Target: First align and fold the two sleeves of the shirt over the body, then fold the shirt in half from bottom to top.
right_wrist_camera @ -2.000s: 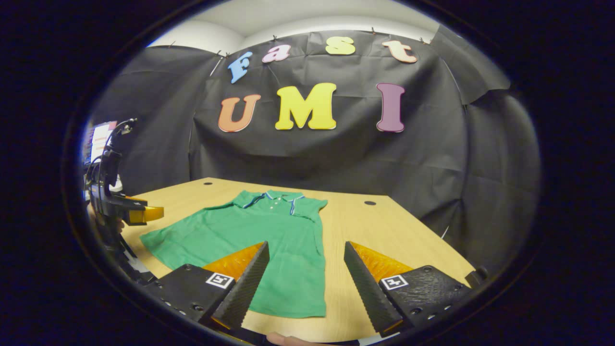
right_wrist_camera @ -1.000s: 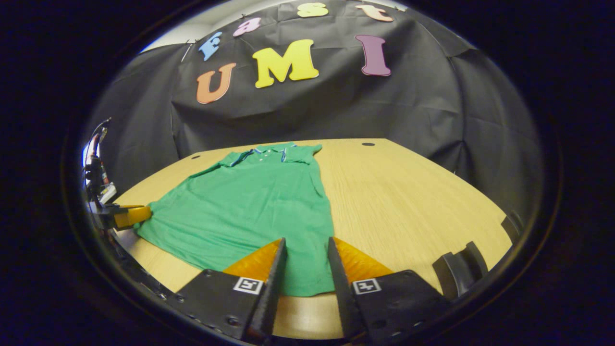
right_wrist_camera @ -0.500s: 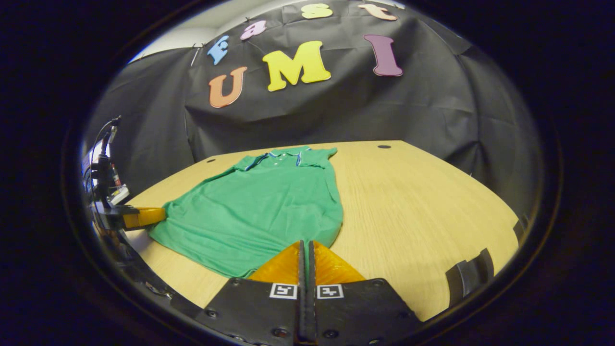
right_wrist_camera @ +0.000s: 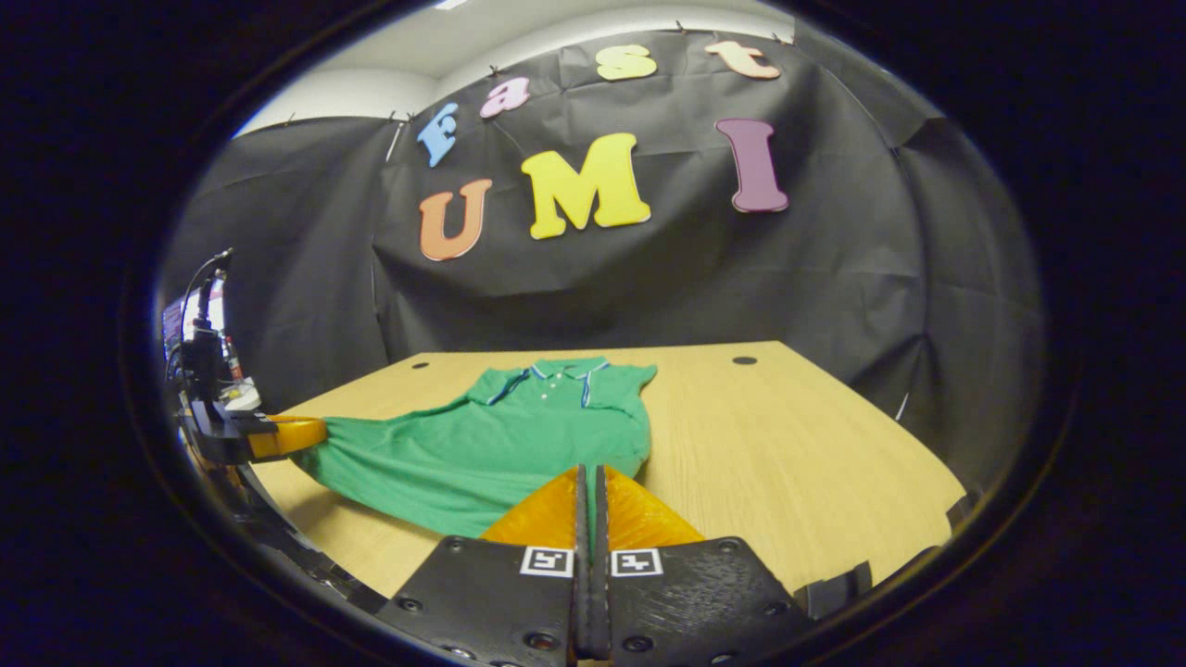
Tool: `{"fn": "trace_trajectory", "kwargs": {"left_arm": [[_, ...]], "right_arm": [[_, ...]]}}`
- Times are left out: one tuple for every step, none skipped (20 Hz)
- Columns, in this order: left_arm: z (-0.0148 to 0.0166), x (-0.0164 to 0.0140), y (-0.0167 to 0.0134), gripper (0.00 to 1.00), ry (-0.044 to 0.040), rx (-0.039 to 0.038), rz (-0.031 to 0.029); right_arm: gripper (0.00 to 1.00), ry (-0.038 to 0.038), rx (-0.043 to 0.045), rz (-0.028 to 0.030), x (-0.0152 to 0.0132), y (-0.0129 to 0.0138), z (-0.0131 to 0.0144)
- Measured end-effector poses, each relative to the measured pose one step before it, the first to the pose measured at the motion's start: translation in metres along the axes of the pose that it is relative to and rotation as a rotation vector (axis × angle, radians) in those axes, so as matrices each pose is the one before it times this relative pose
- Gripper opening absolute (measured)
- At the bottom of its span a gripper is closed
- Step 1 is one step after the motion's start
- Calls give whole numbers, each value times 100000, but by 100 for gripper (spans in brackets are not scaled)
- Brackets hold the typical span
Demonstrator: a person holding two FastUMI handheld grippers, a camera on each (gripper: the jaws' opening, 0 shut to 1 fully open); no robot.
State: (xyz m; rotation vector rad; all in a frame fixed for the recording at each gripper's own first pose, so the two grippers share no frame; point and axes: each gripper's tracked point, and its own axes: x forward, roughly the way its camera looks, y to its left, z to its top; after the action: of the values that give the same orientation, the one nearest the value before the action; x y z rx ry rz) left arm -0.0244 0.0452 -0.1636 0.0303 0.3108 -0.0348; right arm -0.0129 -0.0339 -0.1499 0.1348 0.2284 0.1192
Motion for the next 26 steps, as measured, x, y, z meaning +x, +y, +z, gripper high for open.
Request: {"fn": "trace_trajectory", "kwargs": {"left_arm": [[796,80,-123,10,-1139,11,-219],[690,144,-16,10,-1069,-224,-213],[759,190,45,10,-1005,-229,63],[663,366,53,10,-990,53,72],[686,441,67,10,-1152,140,276],[694,620,124,10,-846,211,386],[457,559,4,10,-573,-397,-407],[363,763,-405,10,169,-1149,-1410],[503,832,-155,10,-362,-709,-973],[642,944,106,11,-839,-88,-73],[613,1140,190,11,-604,648,333],[402,1223,182,10,-91,719,413],[499,1227,104,11,65,294,42],[616,1238,55,10,-447,-179,-168],[676,1341,46,11,-408,239,-3],[578,1234,317,10,-174,945,798],[797,1579,49,11,-667,1403,-660],[1012,1313,109,10,-2677,853,-43],[1080,1490,374,10,-1796,1342,764],[532,1488,376,10,-1058,1353,756],[400,1423,244,10,-663,300,427],[315,1631,-76,10,-1472,-1314,-511],[574,1602,-19,10,-874,-1147,123],[393,1630,333,10,-888,813,950],[-62,1777,428,11,-10,1520,1267],[37,1869,156,11,-226,1074,488]], "right_arm": [[0,-1185,-1491,-305,268,-200,1037],[0,-912,-1433,-390,323,-295,744],[0,-1110,-395,239,316,-55,926],[0,-1352,-307,71,490,3,950],[0,-1152,-1111,250,601,-111,856],[0,-1231,-1420,85,616,-107,651],[0,-1292,-1518,-359,671,-132,787],[0,-1204,-1767,-679,977,-245,607],[0,-964,-1244,-536,924,-199,769],[0,-452,-820,-367,966,-66,446],[0,-587,-1023,-372,1064,-10,623],[0,-394,-1274,-242,1206,-125,636],[1,-45,-1126,-57,1163,123,668],[0,-854,-623,-54,1160,181,854],[0,-1132,-941,-462,1351,191,952],[0,-717,-195,-593,1416,140,519],[0,-843,-386,197,1390,504,557],[0,-901,-1099,31,1597,438,499],[0,-298,-1260,-833,1666,152,316],[0,310,-110,-197,1741,198,91],[0,-78,295,-45,1760,334,238],[0,279,-444,-1442,1851,-326,115],[1,584,-683,-1771,1954,-433,-95],[0,641,-86,-1808,1985,-385,-97],[0,1819,320,-1390,1911,-350,-435],[0,2216,1137,-383,1774,55,-483]]}}
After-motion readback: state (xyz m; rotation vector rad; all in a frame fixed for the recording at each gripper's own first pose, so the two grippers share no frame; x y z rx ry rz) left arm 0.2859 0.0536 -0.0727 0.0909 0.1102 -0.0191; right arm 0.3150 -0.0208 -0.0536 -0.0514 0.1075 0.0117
